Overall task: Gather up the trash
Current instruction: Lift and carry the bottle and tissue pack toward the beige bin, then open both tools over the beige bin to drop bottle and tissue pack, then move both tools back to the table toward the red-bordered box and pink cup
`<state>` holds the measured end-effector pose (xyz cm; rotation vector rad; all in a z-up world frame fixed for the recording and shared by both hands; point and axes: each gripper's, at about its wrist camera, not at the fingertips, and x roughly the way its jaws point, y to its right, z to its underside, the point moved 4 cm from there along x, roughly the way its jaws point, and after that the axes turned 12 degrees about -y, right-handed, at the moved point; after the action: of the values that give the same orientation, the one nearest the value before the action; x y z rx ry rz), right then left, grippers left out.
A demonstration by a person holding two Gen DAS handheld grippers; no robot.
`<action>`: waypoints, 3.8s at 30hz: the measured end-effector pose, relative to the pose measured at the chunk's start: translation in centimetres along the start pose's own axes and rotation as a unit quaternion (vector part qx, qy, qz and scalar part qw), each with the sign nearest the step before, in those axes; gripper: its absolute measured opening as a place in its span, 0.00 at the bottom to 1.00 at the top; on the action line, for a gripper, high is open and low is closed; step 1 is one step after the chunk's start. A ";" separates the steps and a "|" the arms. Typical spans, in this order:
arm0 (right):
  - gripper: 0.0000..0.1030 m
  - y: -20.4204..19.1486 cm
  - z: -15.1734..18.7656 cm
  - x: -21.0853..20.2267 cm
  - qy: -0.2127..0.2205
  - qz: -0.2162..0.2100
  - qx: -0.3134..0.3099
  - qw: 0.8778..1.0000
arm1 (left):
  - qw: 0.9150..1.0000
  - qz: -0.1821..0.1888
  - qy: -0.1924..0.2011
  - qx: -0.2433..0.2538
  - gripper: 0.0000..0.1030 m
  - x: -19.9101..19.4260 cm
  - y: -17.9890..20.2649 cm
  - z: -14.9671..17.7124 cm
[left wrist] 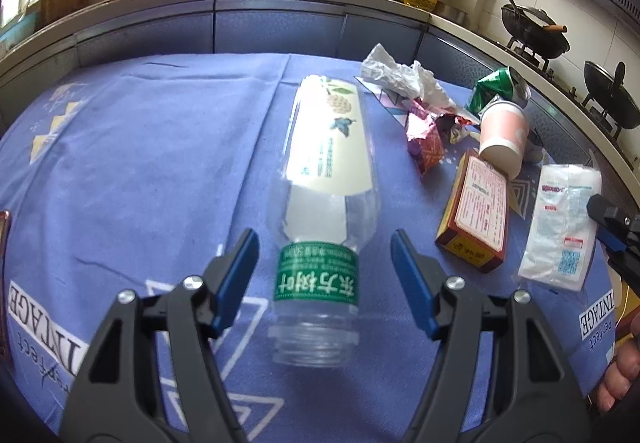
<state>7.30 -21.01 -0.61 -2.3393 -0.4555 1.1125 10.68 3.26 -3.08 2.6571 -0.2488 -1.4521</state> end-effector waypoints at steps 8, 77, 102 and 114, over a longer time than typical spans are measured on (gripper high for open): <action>0.29 0.6 0.1 -0.4 0.001 -0.003 0.007 1.000 | 1.000 -0.001 -0.028 -0.001 0.39 1.4 -0.5 0.8; 0.48 34.3 5.4 -21.5 0.215 0.181 0.253 0.926 | 0.880 0.195 -0.137 0.410 0.54 7.0 50.1 6.6; 0.63 24.6 2.3 -18.3 0.206 0.166 0.177 0.948 | 0.954 0.111 -0.046 0.274 0.61 1.6 29.3 3.3; 0.63 13.6 0.0 -8.8 0.110 0.113 0.083 0.984 | 0.990 0.042 -0.026 0.131 0.61 0.1 12.8 2.0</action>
<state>3.09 -36.43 -2.92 -2.3701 -0.0142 0.9336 7.80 -9.37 -2.08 2.7685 -0.5883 -1.5614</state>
